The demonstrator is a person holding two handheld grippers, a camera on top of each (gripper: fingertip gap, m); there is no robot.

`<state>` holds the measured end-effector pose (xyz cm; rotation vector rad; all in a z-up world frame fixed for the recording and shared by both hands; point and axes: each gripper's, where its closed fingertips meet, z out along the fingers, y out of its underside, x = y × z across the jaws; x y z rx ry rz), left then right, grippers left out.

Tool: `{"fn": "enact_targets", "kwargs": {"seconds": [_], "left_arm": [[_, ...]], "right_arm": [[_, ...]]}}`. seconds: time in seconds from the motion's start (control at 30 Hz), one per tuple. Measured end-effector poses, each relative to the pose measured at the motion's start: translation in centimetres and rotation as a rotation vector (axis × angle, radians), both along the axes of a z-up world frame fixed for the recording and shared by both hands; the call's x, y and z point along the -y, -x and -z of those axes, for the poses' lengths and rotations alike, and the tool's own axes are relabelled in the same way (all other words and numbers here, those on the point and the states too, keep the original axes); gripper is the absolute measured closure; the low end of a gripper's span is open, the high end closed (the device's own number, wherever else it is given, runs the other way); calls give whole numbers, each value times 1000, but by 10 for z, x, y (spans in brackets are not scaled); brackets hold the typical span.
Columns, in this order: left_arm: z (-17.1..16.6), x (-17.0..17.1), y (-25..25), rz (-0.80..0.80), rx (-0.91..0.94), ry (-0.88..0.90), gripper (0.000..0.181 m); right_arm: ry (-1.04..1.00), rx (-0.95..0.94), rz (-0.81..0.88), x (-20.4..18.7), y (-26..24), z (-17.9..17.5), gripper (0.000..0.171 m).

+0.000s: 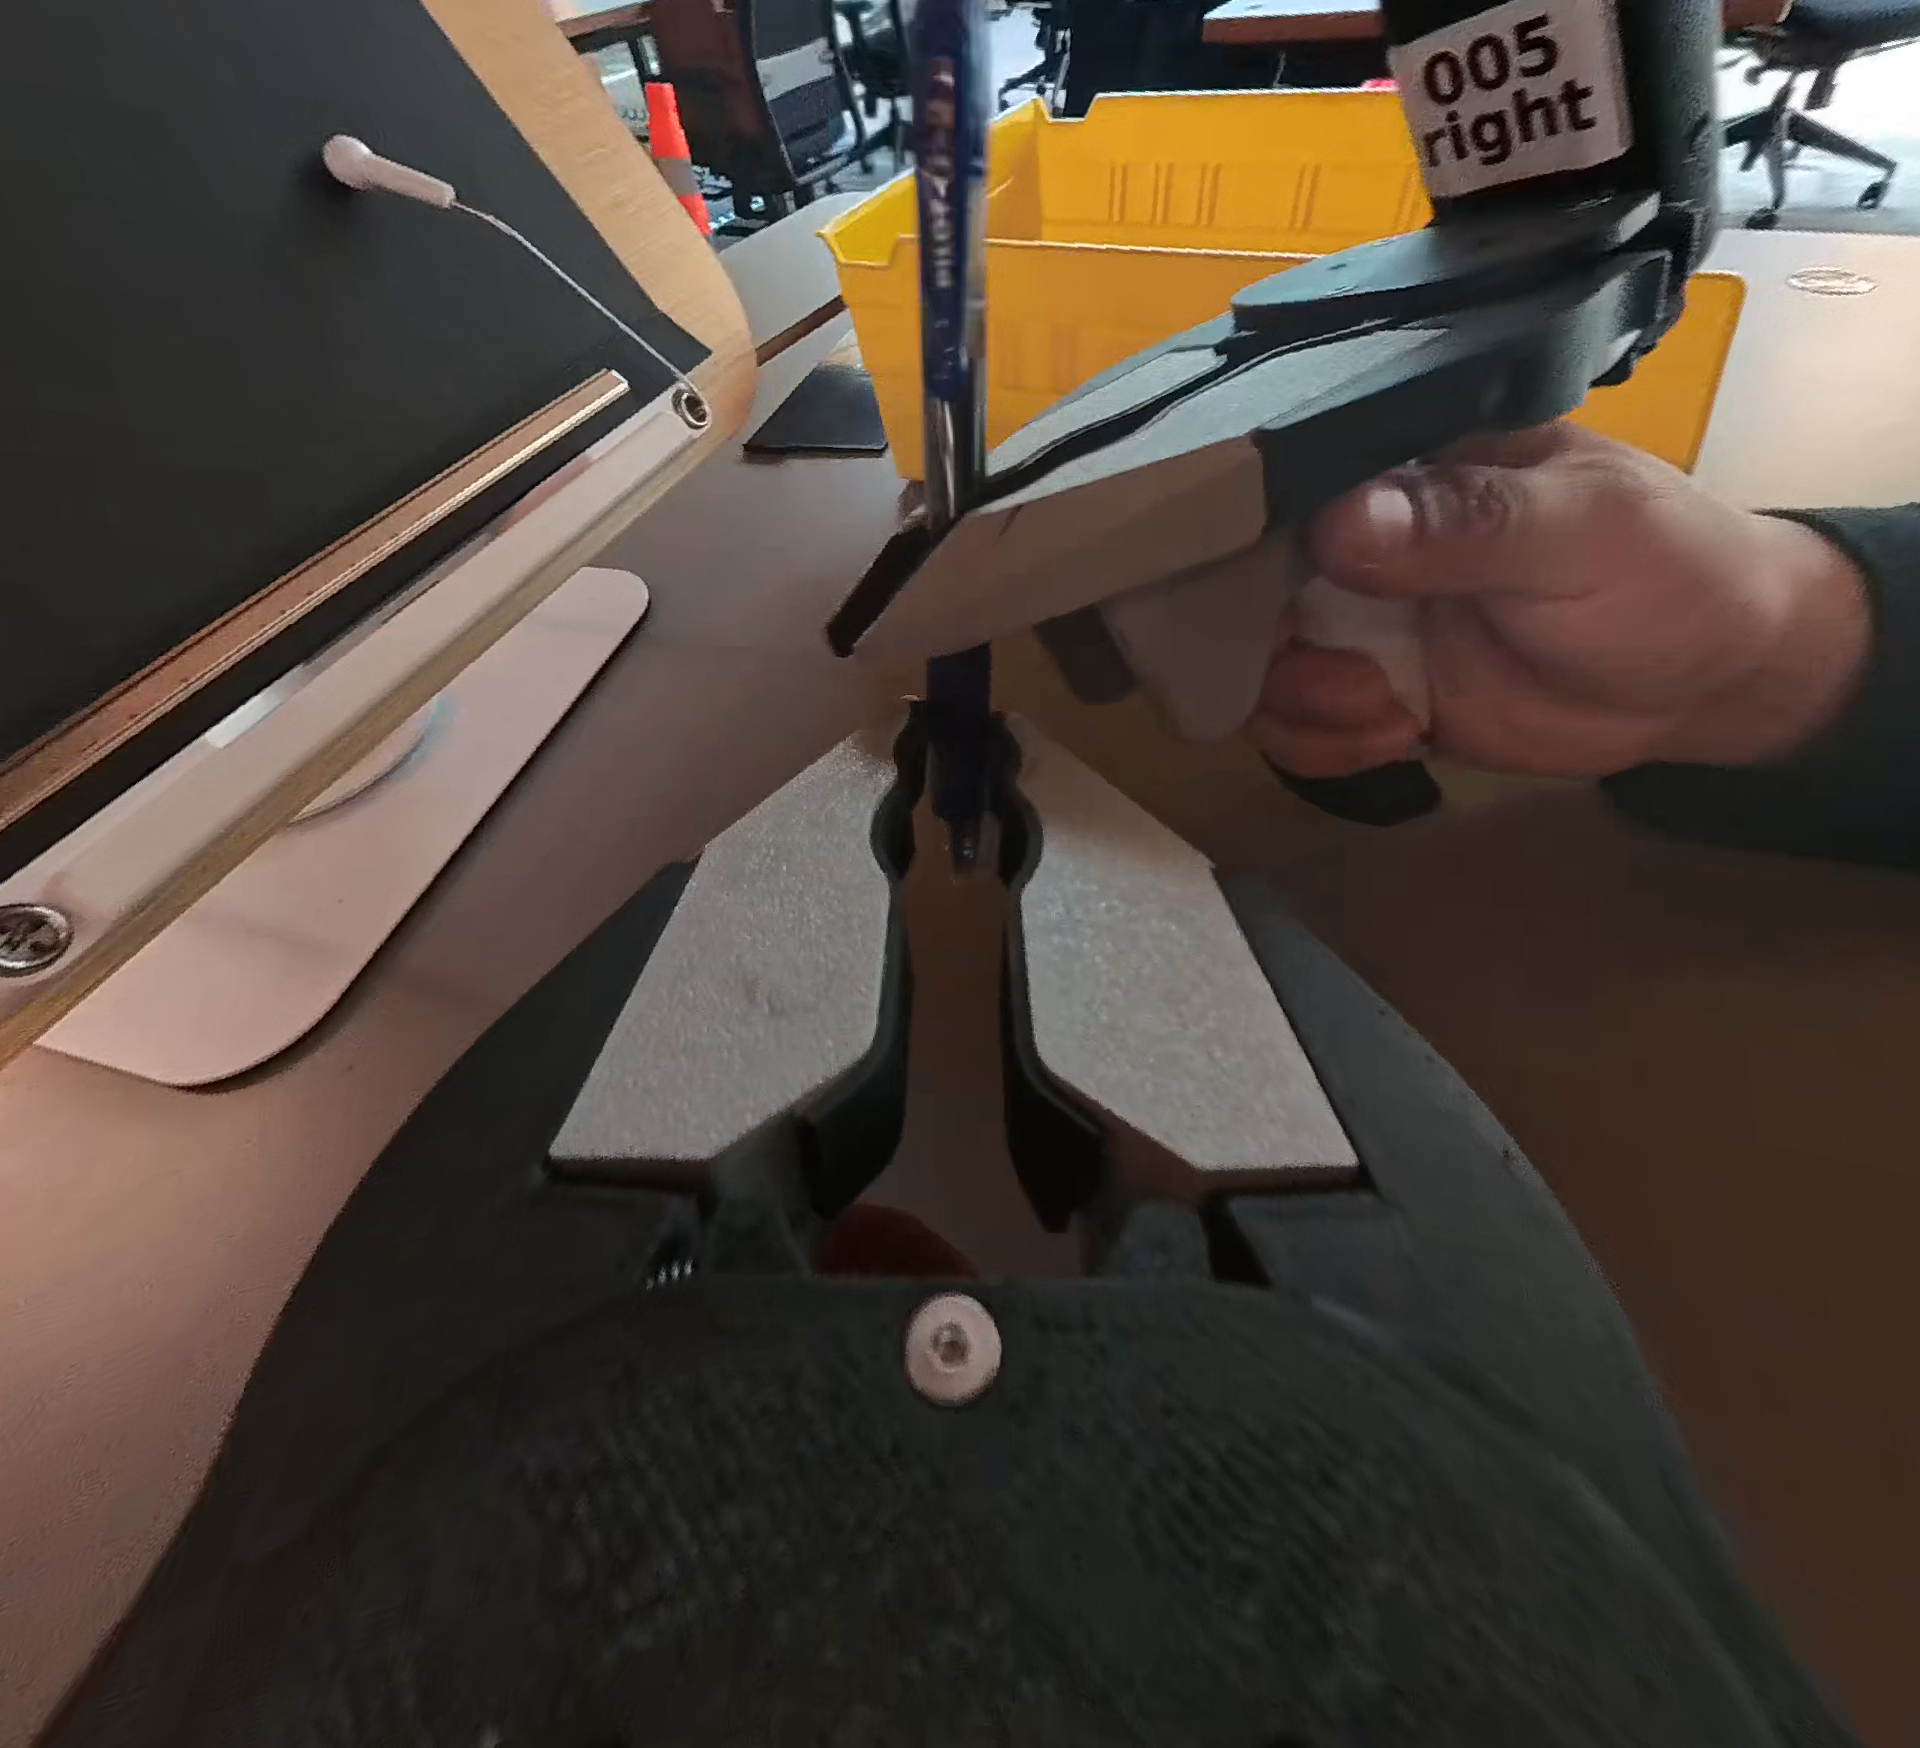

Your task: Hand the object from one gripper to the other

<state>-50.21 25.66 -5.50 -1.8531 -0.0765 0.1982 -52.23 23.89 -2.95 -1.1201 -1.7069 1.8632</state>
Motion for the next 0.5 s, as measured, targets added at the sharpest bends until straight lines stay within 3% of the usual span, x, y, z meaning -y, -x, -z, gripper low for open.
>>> {"fn": "enact_targets", "kwargs": {"seconds": [0.13, 0.37, 0.5], "left_arm": [[4, 1, 11, -77, -75, 31, 172], [8, 6, 29, -220, -381, 137, 172], [9, 1, 24, -226, -430, 155, 172]], "right_arm": [[-1, -3, 19, -5, 2, 0, 157], [-19, -32, 70, -15, 6, -3, 163], [-88, -83, 82, -14, 3, -6, 164]]}}
